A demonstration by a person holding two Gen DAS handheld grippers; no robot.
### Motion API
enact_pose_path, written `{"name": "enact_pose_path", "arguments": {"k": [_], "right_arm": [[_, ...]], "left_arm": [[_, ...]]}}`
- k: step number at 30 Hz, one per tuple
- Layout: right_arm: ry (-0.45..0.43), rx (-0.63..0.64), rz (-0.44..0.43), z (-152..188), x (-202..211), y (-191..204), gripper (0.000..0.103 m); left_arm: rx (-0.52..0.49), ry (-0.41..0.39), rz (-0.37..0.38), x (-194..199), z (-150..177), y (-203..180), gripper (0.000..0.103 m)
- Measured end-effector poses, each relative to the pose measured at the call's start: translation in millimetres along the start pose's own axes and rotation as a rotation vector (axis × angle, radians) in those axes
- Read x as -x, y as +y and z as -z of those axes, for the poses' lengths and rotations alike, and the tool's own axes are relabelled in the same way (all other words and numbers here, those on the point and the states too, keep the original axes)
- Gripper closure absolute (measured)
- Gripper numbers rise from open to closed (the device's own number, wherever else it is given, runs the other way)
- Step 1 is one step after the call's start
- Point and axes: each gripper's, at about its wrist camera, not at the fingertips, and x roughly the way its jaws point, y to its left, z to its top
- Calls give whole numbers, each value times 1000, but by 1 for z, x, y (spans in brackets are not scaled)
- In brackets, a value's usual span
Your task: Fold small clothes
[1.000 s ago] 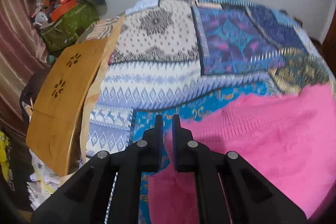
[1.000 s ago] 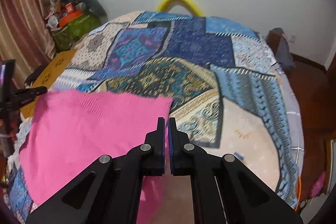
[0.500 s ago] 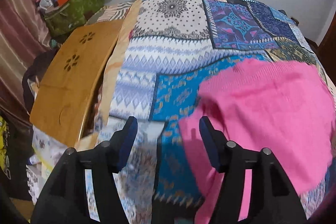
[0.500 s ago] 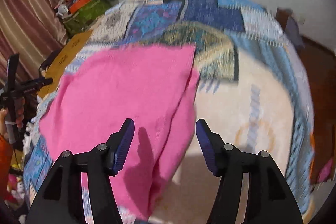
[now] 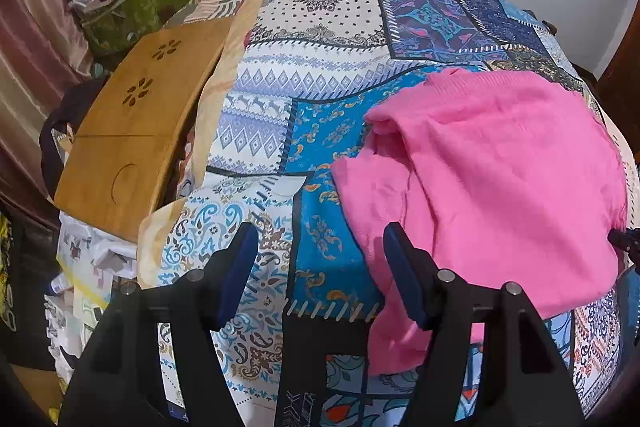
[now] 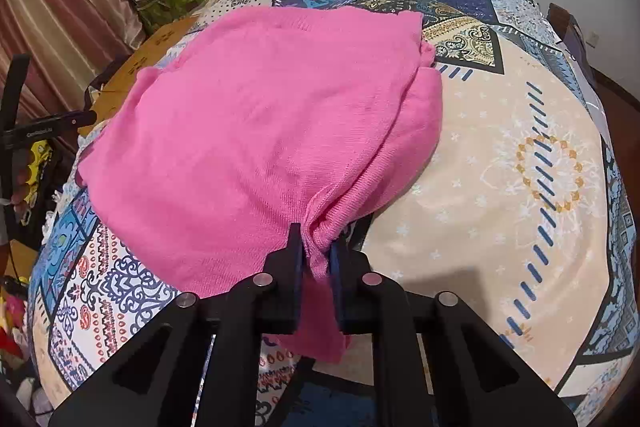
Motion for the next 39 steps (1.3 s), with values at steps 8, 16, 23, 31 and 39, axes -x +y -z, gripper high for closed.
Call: {"name": "enact_pose_path", "arguments": {"k": [8, 16, 23, 31, 39], "right_arm": [[-78, -5, 60, -5, 21, -23, 95], [-112, -30, 133, -32, 25, -59, 95], [-126, -67, 171, -49, 18, -88, 95], [-112, -59, 188, -54, 12, -95, 94], [-106, -26, 187, -51, 28, -81, 69]], "left_arm": [[-20, -35, 13, 1, -24, -17, 35], [-55, -55, 41, -21, -59, -42, 32], [-7, 14, 115, -72, -89, -58, 25], [62, 68, 357, -93, -88, -71, 77], [-65, 42, 226, -66, -65, -83, 97]]}}
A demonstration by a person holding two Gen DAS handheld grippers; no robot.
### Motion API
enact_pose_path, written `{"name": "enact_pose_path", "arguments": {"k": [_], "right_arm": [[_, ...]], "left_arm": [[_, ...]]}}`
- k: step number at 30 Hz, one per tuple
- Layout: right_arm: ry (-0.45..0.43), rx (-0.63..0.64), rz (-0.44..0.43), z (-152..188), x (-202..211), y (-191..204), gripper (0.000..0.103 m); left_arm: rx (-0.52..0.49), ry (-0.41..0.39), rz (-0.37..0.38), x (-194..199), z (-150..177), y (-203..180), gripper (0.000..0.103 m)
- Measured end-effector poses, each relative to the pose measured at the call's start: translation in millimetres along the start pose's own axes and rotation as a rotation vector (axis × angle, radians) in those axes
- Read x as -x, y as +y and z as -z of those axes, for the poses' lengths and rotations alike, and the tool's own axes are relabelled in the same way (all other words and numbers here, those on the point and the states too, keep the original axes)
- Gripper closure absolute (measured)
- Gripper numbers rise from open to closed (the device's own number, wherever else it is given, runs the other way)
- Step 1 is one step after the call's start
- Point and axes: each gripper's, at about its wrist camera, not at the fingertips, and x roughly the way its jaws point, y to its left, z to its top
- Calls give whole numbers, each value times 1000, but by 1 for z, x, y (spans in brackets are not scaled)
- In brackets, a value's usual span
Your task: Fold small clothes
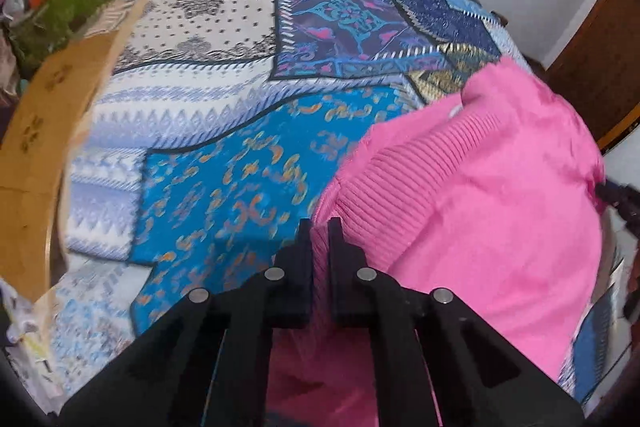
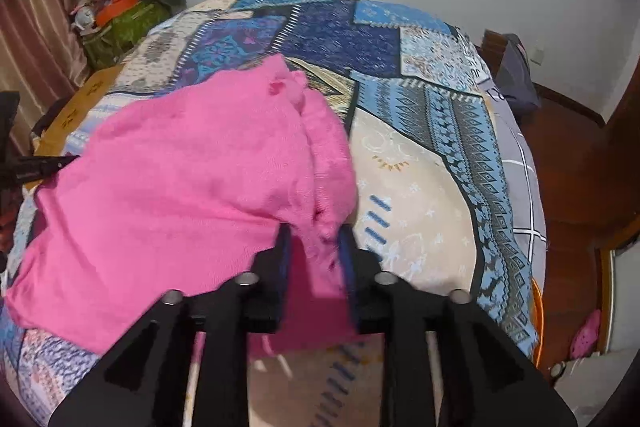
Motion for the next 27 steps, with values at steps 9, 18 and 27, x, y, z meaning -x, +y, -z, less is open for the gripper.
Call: {"name": "enact_pose_path", "arguments": {"k": [9, 18, 27], "right_arm": [[37, -9, -124, 29, 31, 38, 55], [215, -50, -319, 68, 14, 110, 55], [213, -22, -366, 69, -1, 152, 85]], "left_arm": [[5, 40, -32, 44, 62, 17, 98], [0, 36, -9, 67, 115, 20, 98], [13, 6, 25, 79, 132, 21, 98]]}}
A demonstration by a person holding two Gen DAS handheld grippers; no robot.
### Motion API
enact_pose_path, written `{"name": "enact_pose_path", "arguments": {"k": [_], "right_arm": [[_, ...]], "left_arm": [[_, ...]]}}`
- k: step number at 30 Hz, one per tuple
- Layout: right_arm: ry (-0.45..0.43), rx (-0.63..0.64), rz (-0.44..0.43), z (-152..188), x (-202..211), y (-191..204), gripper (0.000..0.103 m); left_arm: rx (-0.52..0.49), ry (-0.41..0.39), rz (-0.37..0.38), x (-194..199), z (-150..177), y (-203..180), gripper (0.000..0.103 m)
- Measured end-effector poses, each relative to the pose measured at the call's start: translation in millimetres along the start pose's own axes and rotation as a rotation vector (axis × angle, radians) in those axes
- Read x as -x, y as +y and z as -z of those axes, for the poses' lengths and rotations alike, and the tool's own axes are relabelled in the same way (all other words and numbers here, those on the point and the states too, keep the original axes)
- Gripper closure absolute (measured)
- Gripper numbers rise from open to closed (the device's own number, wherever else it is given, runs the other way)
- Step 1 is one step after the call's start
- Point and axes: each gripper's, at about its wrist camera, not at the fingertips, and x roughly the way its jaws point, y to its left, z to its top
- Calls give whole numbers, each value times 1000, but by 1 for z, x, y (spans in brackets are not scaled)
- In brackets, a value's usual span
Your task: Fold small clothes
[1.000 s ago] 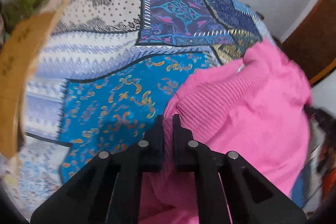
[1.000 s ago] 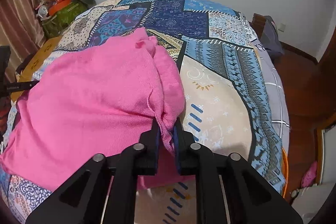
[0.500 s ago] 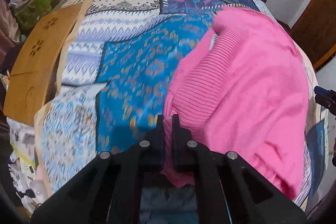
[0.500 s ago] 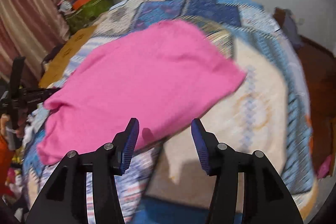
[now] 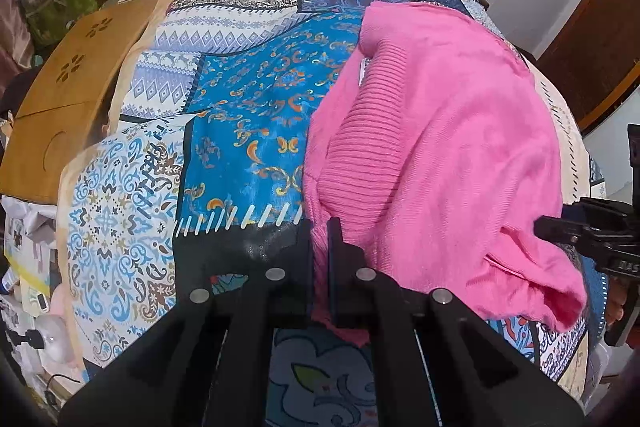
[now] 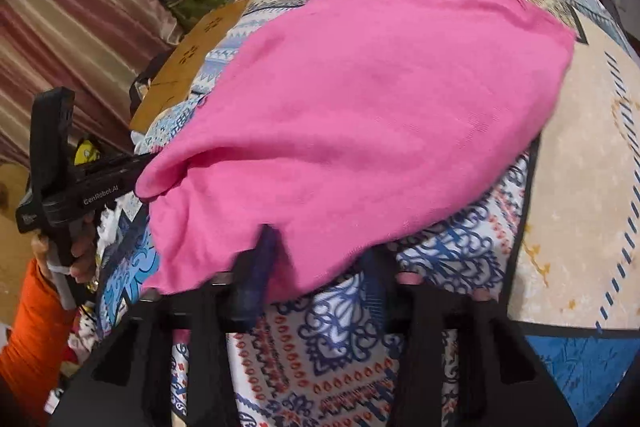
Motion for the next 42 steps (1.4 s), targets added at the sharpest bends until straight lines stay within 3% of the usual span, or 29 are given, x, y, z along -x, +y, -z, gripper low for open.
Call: {"name": "enact_pose_path", "arguments": {"k": [1, 3, 10, 14, 19, 23, 26, 28, 30, 31, 36, 42], "right_arm": [[-5, 22, 1, -1, -1, 1, 94], [-7, 48, 3, -1, 0, 2, 97], [15, 140, 117, 3, 14, -15, 99], [29, 98, 176, 6, 28, -43, 99], [7, 94, 207, 16, 48, -52, 98], [-22, 148, 250, 20, 64, -38, 96], [-50, 191, 270, 22, 78, -27, 74], [-83, 225, 274, 26, 89, -15, 51], [-107, 249, 274, 33, 97, -7, 46], [-108, 257, 271, 35, 98, -3, 43], [-96, 295, 265, 51, 95, 13, 35], [-28, 349, 268, 70, 71, 21, 35]], "left_arm": [[3, -4, 0, 2, 0, 0, 98], [9, -10, 0, 5, 1, 2, 98], [12, -24, 45, 24, 12, -10, 98], [-49, -17, 59, 26, 23, -32, 98], [-108, -44, 23, 33, 29, -52, 96], [-143, -67, -88, 39, 31, -51, 95], [-174, -76, -132, 49, 34, -47, 89], [-186, -84, -140, 58, 37, -44, 73], [-196, -92, -142, 66, 43, -43, 44], [-199, -105, -136, 71, 47, -42, 40], [-260, -105, -162, 77, 66, -50, 28], [-376, -76, -187, 61, 84, -69, 28]]}}
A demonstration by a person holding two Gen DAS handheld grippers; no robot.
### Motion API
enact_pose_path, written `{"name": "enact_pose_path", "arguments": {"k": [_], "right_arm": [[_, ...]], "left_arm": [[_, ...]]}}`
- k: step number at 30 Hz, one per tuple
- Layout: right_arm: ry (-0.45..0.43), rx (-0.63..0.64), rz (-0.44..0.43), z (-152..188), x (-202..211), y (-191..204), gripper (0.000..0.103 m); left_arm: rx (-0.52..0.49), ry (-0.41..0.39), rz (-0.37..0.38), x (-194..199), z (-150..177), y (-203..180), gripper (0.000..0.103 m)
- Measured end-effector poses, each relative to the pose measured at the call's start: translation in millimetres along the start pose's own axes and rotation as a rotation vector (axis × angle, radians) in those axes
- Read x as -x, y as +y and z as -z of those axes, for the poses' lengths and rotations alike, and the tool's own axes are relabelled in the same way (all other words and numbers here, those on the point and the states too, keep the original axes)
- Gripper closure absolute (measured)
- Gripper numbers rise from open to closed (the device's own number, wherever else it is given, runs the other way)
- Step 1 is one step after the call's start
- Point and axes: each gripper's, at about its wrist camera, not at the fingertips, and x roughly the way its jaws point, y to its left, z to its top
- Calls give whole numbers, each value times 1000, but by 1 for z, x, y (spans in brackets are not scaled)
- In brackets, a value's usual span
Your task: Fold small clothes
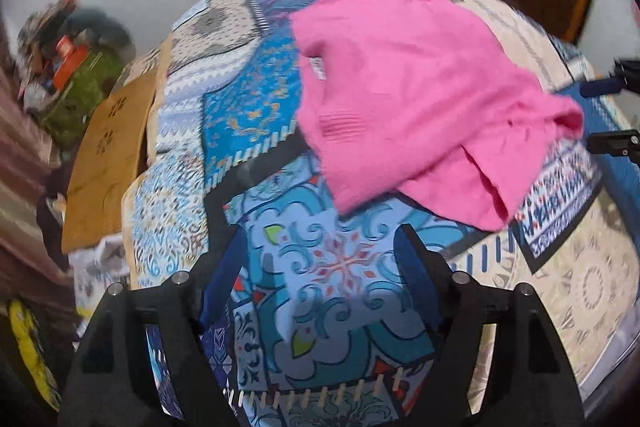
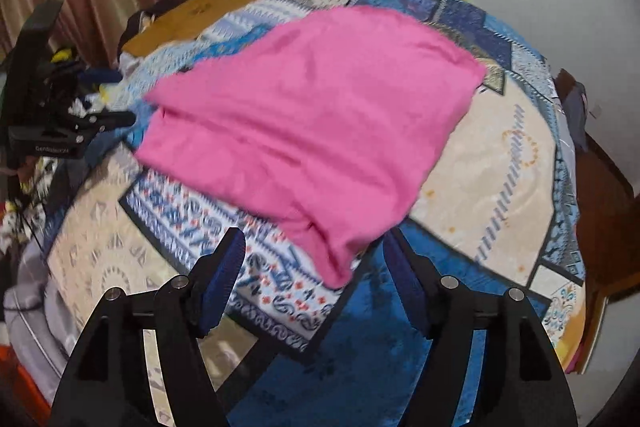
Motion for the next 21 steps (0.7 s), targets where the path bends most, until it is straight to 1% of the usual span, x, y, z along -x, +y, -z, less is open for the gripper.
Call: {"name": "enact_pose_path", "arguments": {"k": [2, 6, 9, 11, 12, 13, 14, 15, 16, 18, 19, 21], "right_arm": [[13, 27, 0, 2, -8, 6, 35], [22, 61, -14, -2, -19, 10, 36], [40, 60, -39, -5, -31, 7, 37], [42, 21, -80, -6, -36, -1, 41], [44, 2, -93, -7, -38, -4, 46], [47, -19, -102, -8, -41, -10, 56], [49, -31, -100, -9, -42, -10, 63], [52, -45, -99, -9, -44, -13, 77], [57, -56, -99, -9, -46, -16, 87], [62, -57, -99, -9, -47, -17, 92], [59, -53, -98, -10, -46, -16, 93], [50, -47, -94, -10, -40, -14, 94]], "left_arm": [[-44, -30, -22, 0, -3, -8, 28], [-112, -52, -10, -7, -15, -22, 27], [-158, -75, -34, -16, -25, -31, 27], [-179, -86, -39, -20, -31, -35, 27], [-180, -90, -34, -22, -33, -35, 28], [-175, -92, -25, -25, -36, -35, 29], [-168, -92, -12, -27, -38, -35, 35], [-160, -88, 12, -30, -40, -35, 45], [-150, -81, 38, -32, -42, -35, 49], [-129, -71, 79, -35, -45, -36, 71], [-122, -66, 86, -36, -46, -38, 75], [-105, -56, 91, -37, -48, -41, 87]]}}
